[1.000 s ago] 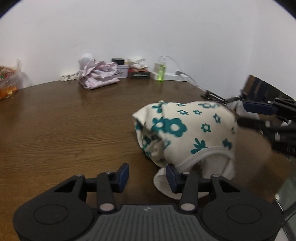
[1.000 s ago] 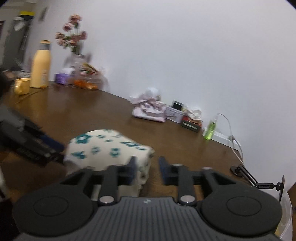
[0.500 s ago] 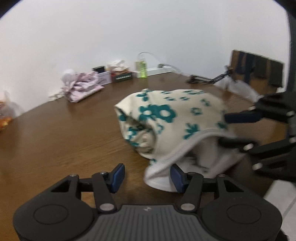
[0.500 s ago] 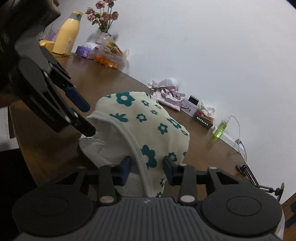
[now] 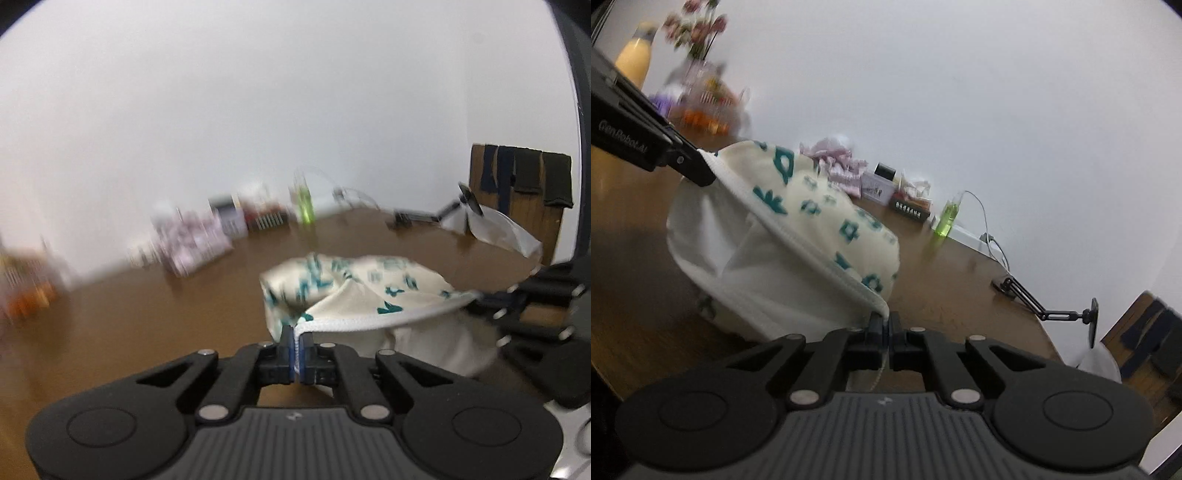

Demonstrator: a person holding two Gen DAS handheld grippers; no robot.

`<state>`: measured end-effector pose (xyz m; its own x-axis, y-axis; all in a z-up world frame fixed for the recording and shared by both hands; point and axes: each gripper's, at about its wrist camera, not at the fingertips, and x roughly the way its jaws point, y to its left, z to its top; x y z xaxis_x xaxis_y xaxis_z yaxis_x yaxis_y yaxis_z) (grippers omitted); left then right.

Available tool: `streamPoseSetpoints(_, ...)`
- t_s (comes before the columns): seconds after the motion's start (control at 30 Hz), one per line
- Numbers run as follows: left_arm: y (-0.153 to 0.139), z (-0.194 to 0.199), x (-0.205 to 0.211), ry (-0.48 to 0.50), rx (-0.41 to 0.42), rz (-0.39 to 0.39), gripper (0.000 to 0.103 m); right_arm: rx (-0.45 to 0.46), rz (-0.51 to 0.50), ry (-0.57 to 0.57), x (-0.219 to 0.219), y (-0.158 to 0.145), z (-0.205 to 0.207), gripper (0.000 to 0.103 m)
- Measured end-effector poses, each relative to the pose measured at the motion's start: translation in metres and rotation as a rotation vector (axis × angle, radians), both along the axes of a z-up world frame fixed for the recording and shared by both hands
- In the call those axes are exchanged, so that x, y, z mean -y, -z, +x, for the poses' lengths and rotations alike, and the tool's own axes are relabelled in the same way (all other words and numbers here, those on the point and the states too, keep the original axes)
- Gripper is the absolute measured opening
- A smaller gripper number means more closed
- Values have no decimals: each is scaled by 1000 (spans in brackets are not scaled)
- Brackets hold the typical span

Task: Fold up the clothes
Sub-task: 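Lift the cream flowered shirt with both grippers and shake it open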

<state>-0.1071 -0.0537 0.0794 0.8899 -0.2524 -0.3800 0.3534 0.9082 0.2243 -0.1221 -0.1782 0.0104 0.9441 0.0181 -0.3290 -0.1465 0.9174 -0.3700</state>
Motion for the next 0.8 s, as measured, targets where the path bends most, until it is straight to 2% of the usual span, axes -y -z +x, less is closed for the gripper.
streamPoseSetpoints(0.07, -31, -1, -2, -2, 137, 37, 1, 94, 7, -11, 1, -26, -5, 2)
streamPoseSetpoints(0.13, -75, -7, -6, 11, 268, 38, 1, 219, -28, -46, 2, -67, -10, 1)
streamPoseSetpoints(0.3, -193, -46, -22, 88, 538, 3, 1, 502, -141, -110, 9, -191, -31, 1)
streamPoseSetpoints(0.37, -232, -64, -29, 113, 622, -2, 1, 519, -146, -155, 14, -243, -42, 2)
streamPoseSetpoints(0.5, -283, -85, -42, 140, 666, -36, 1, 511, -46, -245, 28, -324, -65, 2)
streamPoseSetpoints(0.63, -315, -92, -47, 145, 702, -62, 1, 575, -19, -255, 31, -364, -77, 2)
streamPoseSetpoints(0.8, -339, -69, -55, 172, 656, -145, 1, 534, 127, -350, 47, -395, -55, 2)
